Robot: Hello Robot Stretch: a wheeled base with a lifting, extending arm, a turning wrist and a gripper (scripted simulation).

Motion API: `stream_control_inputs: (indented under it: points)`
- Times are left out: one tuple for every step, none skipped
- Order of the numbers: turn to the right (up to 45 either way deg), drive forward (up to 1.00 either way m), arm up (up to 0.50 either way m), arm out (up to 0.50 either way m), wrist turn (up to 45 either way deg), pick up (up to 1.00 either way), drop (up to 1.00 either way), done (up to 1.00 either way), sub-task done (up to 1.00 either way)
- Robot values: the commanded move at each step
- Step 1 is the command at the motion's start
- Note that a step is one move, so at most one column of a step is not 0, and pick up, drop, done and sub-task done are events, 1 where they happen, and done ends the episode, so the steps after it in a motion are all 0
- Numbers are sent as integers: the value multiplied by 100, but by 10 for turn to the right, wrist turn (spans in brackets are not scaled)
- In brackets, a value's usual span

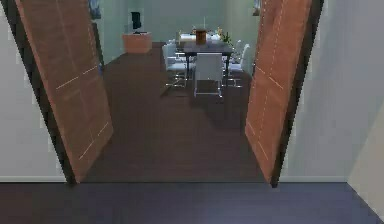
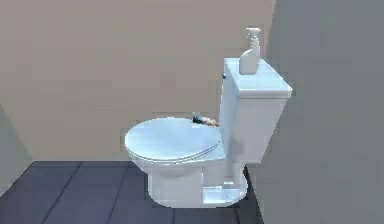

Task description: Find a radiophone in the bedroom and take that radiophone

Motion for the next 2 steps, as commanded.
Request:
stream_control_inputs:
  points:
    - [360,0,0,0,0,0,0,0,0]
    - [0,5,0,0,0,0,0,0,0]
